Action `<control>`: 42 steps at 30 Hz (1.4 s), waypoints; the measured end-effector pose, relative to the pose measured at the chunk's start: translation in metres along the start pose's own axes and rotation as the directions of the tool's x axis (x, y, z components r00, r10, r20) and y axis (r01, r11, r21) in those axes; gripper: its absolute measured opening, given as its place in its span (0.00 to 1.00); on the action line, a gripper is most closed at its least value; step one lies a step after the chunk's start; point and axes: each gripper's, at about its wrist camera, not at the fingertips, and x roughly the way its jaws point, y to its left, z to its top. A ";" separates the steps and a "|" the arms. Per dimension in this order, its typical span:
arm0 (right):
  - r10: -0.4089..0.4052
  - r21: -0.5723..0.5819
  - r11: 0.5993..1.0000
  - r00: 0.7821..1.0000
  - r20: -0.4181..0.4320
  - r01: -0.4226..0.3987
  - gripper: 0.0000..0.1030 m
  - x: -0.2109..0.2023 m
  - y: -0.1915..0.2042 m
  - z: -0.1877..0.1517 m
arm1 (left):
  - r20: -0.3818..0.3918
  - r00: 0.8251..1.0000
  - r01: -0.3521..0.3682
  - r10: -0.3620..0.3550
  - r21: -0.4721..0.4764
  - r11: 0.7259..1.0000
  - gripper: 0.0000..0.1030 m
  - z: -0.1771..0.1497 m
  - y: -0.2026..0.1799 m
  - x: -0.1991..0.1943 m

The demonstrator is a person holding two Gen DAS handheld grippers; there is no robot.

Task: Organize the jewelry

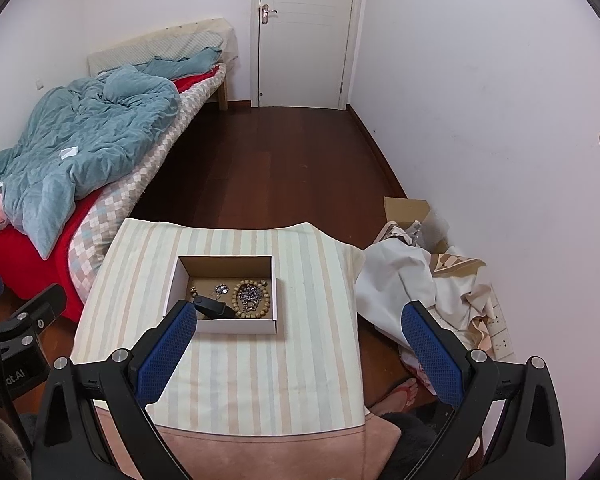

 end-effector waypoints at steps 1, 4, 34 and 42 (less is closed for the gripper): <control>0.004 0.001 1.000 1.000 -0.002 -0.004 1.00 0.000 0.000 0.000 | -0.001 1.000 0.000 0.000 -0.001 1.000 1.00 0.000 0.000 -0.001; 0.006 0.002 1.000 1.000 -0.002 -0.006 1.00 -0.001 0.000 -0.001 | 0.001 1.000 0.001 -0.001 0.000 1.000 1.00 0.000 0.000 -0.001; 0.023 -0.001 1.000 1.000 0.008 -0.023 1.00 -0.010 -0.001 0.002 | 0.011 1.000 0.007 -0.007 0.006 1.000 1.00 -0.001 -0.005 -0.009; 0.027 0.000 1.000 1.000 0.008 -0.027 1.00 -0.011 -0.001 0.002 | 0.013 1.000 0.010 -0.010 0.009 1.000 1.00 0.000 -0.007 -0.012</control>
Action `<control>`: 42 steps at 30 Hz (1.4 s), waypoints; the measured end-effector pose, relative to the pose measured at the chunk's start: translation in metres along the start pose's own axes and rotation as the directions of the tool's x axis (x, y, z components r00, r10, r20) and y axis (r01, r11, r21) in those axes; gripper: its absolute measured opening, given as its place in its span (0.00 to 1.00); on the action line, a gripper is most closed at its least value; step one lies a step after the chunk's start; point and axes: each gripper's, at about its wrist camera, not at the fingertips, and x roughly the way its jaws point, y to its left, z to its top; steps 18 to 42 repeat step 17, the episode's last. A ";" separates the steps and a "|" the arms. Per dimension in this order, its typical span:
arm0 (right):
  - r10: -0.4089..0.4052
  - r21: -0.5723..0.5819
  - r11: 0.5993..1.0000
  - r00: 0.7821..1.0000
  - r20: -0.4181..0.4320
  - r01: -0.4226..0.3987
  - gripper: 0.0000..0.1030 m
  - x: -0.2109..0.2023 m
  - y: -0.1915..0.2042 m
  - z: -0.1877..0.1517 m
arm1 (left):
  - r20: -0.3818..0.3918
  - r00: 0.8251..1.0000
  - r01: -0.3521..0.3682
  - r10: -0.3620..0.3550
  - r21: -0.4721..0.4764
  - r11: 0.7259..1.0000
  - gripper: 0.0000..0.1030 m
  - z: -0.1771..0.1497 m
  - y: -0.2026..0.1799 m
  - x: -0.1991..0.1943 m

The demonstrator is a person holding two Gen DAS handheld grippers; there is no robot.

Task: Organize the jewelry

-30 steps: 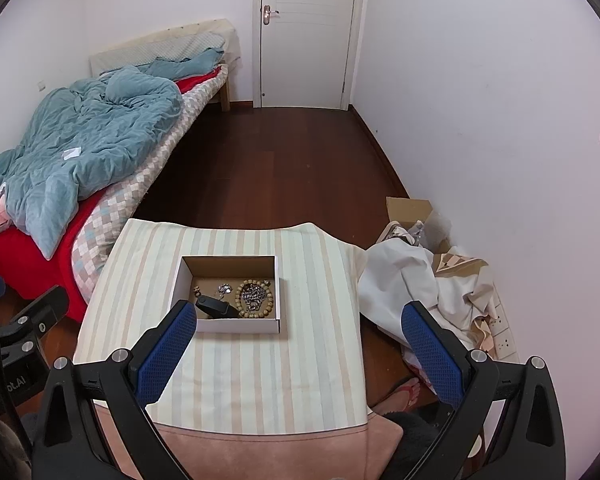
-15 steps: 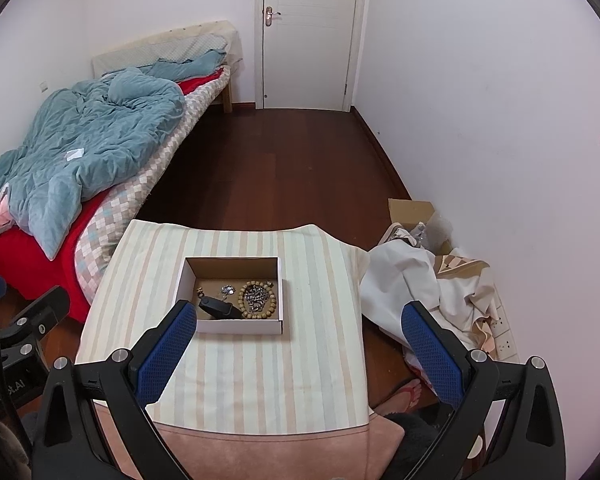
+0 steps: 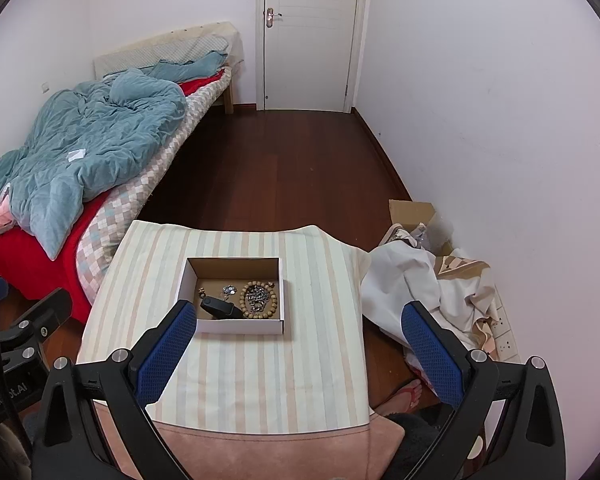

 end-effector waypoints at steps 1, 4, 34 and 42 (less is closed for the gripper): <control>0.000 0.001 1.000 1.000 0.000 0.000 1.00 0.000 0.000 0.000 | 0.001 1.000 0.001 -0.001 -0.002 1.000 1.00 0.000 0.001 -0.001; -0.001 0.000 1.000 1.000 -0.002 0.001 1.00 0.000 0.000 0.000 | 0.007 1.000 -0.004 0.004 -0.004 1.000 1.00 0.000 0.002 -0.002; 0.000 -0.001 1.000 1.000 0.002 0.000 1.00 0.000 -0.001 0.000 | 0.015 1.000 0.010 -0.010 -0.012 1.000 1.00 0.000 0.002 -0.005; 0.000 -0.001 1.000 1.000 0.002 0.000 1.00 0.000 -0.001 0.000 | 0.015 1.000 0.010 -0.010 -0.012 1.000 1.00 0.000 0.002 -0.005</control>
